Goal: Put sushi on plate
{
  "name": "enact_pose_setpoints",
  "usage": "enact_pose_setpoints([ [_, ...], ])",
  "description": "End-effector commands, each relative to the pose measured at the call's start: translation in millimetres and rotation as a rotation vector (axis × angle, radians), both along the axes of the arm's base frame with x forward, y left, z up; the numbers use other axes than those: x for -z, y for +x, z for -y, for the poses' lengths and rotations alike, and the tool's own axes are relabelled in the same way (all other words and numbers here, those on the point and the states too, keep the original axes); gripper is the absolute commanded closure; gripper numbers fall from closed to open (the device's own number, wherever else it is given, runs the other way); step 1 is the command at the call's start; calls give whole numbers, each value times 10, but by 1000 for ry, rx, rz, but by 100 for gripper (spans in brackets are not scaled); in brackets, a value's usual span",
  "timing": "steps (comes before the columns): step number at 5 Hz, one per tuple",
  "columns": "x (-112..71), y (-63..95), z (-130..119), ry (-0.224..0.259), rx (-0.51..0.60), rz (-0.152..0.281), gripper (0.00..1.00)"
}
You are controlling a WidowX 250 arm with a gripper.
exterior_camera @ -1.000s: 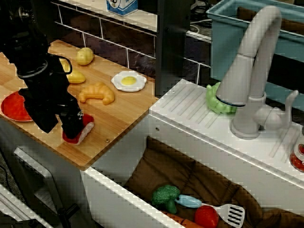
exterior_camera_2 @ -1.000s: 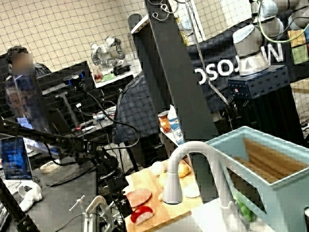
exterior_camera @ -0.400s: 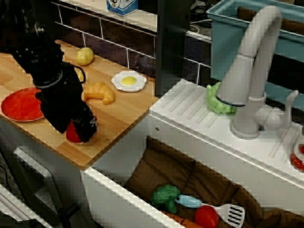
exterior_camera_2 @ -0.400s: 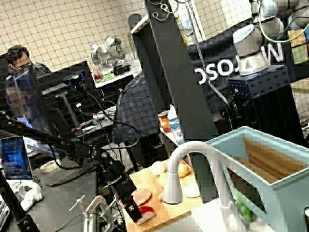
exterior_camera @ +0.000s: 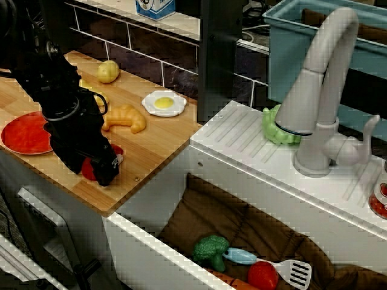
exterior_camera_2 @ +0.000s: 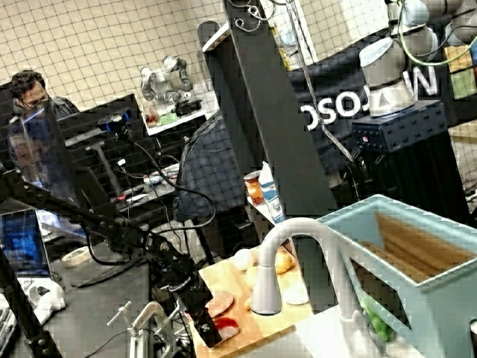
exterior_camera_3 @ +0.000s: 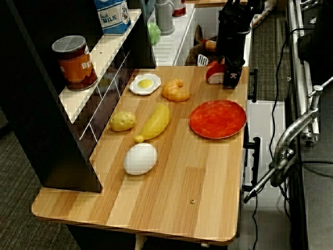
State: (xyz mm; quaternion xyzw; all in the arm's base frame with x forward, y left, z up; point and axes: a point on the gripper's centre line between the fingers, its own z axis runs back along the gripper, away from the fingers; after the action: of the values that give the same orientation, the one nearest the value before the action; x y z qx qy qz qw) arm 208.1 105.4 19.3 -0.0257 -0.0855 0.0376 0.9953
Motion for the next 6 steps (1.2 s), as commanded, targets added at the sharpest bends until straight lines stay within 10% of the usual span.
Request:
enact_pose_setpoints([
  [1,-91,-37,-72,-20,-41,17,100],
  [4,-824,350,-407,-149,-110,-67,100],
  [6,-653,534,-915,-109,-50,-138,100],
])
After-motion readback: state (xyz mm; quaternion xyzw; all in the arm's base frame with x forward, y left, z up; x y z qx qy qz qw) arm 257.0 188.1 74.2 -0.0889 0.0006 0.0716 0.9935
